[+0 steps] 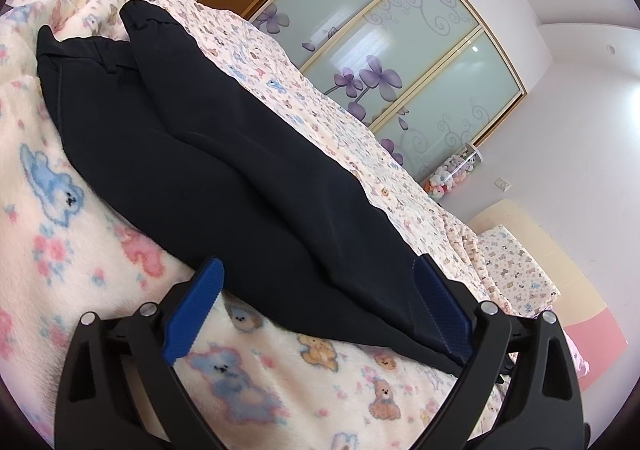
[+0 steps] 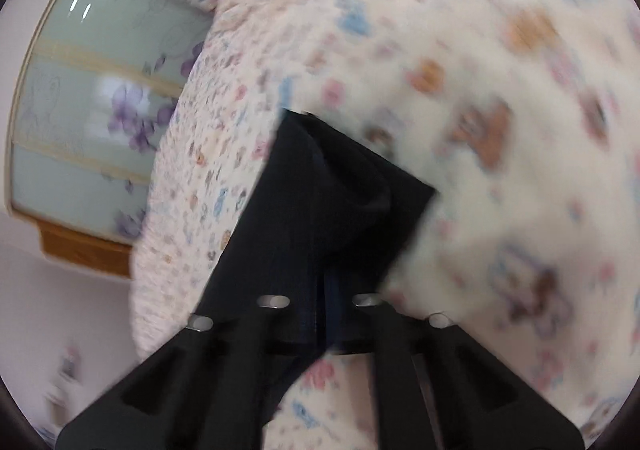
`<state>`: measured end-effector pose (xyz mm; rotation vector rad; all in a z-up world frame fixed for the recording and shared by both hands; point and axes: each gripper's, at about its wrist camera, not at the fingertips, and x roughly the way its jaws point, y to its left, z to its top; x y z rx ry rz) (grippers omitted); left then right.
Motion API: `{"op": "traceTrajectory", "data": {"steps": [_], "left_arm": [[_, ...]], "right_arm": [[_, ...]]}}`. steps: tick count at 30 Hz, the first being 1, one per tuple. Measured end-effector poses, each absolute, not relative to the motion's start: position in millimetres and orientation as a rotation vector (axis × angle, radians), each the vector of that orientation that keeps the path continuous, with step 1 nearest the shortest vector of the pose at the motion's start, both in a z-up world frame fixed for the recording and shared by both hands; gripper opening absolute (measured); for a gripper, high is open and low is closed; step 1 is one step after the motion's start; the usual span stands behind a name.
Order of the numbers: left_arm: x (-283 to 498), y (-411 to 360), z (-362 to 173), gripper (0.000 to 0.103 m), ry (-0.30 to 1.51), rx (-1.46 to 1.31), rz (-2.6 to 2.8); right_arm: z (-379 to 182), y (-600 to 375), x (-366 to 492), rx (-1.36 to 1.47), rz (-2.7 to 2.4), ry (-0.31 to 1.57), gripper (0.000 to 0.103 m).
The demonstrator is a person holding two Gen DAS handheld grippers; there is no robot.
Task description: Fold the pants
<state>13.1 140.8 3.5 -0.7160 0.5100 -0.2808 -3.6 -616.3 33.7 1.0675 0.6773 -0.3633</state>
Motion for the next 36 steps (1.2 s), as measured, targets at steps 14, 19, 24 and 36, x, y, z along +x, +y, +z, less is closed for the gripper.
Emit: {"op": "traceTrajectory", "data": {"steps": [14, 19, 24, 36], "left_arm": [[14, 153, 13, 0.097, 0.537, -0.811, -0.365], [42, 202, 27, 0.100, 0.622, -0.969, -0.381], [69, 233, 52, 0.101, 0.629, -0.919, -0.329], [146, 264, 19, 0.101, 0.812, -0.988, -0.106]], "right_arm": [[-22, -617, -41, 1.034, -0.285, 0.527, 0.002], [-22, -616, -39, 1.027, -0.266, 0.509, 0.004], [-24, -616, -43, 1.031, -0.250, 0.509, 0.018], [13, -608, -72, 0.920, -0.365, 0.313, 0.077]]}}
